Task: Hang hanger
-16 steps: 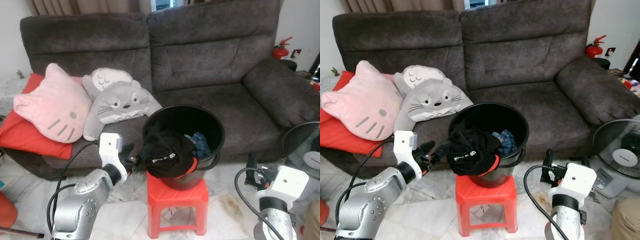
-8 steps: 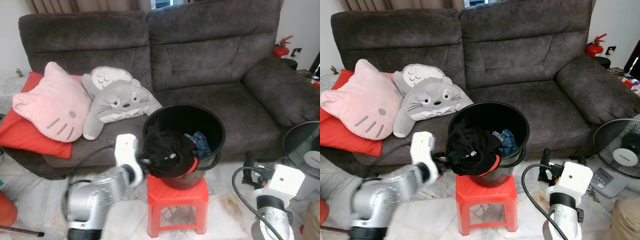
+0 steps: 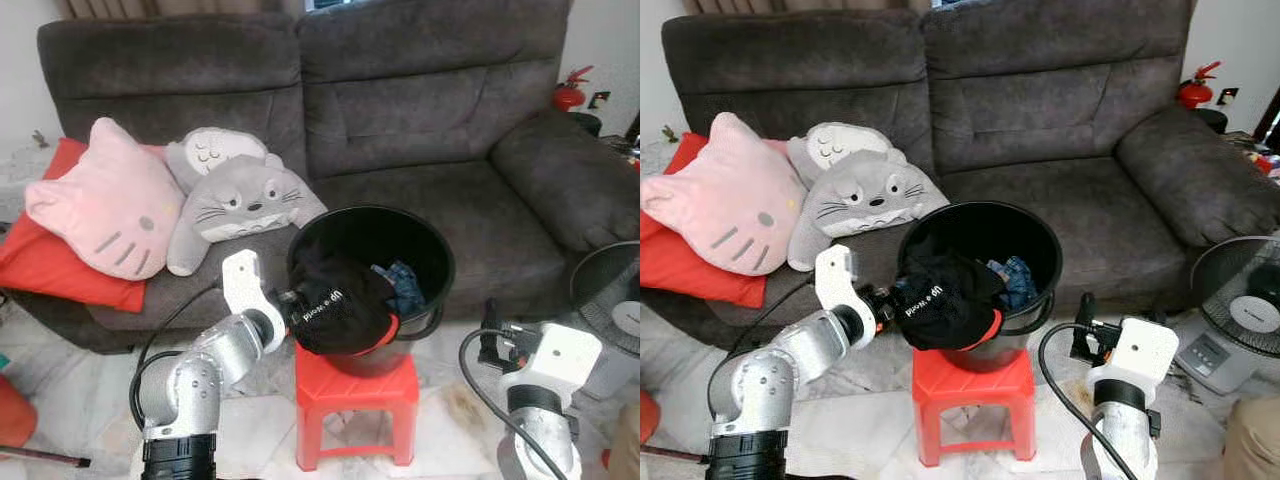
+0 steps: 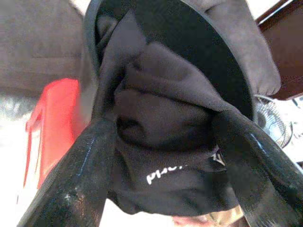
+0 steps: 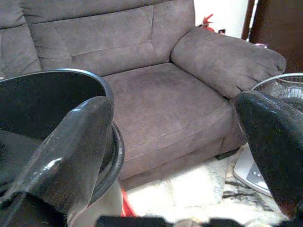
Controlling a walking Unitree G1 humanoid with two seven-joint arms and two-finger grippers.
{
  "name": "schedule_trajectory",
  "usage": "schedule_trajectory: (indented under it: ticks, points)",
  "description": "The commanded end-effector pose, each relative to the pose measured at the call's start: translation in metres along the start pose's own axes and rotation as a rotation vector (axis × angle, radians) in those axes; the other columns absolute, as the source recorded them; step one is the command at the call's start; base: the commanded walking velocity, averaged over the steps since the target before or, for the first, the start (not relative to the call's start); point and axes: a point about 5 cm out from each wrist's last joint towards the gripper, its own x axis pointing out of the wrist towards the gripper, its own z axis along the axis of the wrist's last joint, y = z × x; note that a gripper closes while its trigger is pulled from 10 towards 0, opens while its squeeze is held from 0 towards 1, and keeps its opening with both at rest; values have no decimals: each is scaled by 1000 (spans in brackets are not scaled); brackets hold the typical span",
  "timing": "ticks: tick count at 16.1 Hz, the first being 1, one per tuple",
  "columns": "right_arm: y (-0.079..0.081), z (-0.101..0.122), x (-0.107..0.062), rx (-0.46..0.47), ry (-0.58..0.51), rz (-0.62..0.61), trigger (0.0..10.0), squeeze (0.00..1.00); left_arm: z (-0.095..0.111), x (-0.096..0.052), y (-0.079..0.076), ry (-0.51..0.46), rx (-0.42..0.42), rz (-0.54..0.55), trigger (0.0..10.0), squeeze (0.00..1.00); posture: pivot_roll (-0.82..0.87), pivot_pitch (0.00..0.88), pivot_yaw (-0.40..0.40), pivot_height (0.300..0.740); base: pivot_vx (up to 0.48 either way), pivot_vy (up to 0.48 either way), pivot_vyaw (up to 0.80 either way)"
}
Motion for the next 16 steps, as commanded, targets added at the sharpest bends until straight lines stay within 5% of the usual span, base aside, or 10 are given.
schedule_trajectory:
  ticks: [1, 10, 14, 15, 16]
  points:
    - [3, -1, 1, 7, 11, 10, 10000, 0, -3, 2, -6, 30, -36, -18, 10000, 0, -41, 0, 78, 740, 0, 0, 0]
    - [5, -1, 2, 13, 10, 19, 10000, 0, -3, 6, -32, 31, -23, -132, 10000, 0, -41, 0, 78, 740, 0, 0, 0]
    - [8, -2, 3, 16, 10, 28, 10000, 0, -18, 9, -33, 117, 79, -112, 10000, 0, -45, 0, 80, 740, 0, 0, 0]
    - [8, -2, 3, 18, 11, 28, 10000, 0, -19, 9, -34, 122, 99, -111, 0, 0, -45, 0, 80, 740, 0, 0, 0]
    - [8, -2, 3, 18, 11, 28, 10000, 0, -21, 9, -35, 127, 116, -107, 0, 0, -45, 0, 80, 740, 0, 0, 0]
